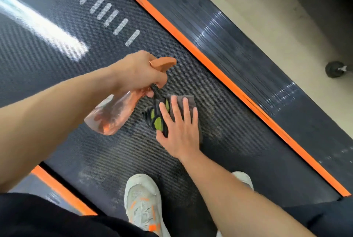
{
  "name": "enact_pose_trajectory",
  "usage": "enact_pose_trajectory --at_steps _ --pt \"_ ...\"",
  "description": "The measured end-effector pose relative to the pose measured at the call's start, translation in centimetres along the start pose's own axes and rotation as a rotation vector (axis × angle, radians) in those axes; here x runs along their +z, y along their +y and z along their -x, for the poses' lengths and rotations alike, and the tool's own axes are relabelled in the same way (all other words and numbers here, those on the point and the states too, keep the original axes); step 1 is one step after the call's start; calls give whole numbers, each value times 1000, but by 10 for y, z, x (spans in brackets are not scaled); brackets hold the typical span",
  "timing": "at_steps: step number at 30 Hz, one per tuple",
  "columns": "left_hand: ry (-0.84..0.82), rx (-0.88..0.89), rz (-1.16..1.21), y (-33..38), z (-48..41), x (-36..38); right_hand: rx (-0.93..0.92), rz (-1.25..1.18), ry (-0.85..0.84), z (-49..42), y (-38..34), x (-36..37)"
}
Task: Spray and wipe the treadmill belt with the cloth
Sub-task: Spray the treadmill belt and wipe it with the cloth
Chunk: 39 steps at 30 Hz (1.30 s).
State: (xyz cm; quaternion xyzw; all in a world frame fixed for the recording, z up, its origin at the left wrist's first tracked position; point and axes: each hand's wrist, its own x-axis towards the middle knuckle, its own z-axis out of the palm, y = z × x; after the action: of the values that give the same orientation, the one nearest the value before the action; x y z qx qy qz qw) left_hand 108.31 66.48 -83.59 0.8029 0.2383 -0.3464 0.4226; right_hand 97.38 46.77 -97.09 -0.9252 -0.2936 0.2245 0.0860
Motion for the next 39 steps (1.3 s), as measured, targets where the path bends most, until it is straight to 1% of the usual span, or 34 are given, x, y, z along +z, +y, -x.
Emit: enact_pose_trajectory --at_steps 3,6,8,10,14,16,17,19,21,24,27,29,31,33,37,39 --pt "71 -8 58 -9 -5 -6 -185 65 93 -73 8 -18" --pt "100 -27 106 -14 -10 -8 -237 121 118 -136 14 -37" --pt "101 -40 93 -18 -13 -7 -236 146 135 -141 21 -41" --pt "58 -52 124 -21 -16 -3 -158 141 163 -117 34 -39" --pt "-11 -48 90 -22 -25 7 183 92 102 -18 84 -20" --pt "-53 -23 82 -17 -31 10 345 91 65 22 93 -13" --pt "-75 -6 83 -14 -34 11 396 89 49 27 91 -10" --pt "-102 19 119 -12 -38 11 405 88 41 17 83 -9" --pt "-112 29 162 -13 -43 7 297 108 46 -6 74 -14" --pt "-103 23 214 -20 -48 -4 4 131 61 -54 61 -26" --pt "-50 34 250 -24 -50 -19 -270 138 102 -120 37 -41" --pt "-45 48 243 -28 -53 -29 -343 148 143 -153 25 -47" --pt "-56 37 226 -30 -55 -36 -306 145 135 -157 20 -51" --pt "-79 47 237 -31 -55 -41 -203 152 78 -133 26 -49" --pt "-144 30 194 -23 -49 -33 21 177 -12 -33 68 -31" --pt "-208 27 222 -20 -47 -22 67 209 -75 5 90 -24"
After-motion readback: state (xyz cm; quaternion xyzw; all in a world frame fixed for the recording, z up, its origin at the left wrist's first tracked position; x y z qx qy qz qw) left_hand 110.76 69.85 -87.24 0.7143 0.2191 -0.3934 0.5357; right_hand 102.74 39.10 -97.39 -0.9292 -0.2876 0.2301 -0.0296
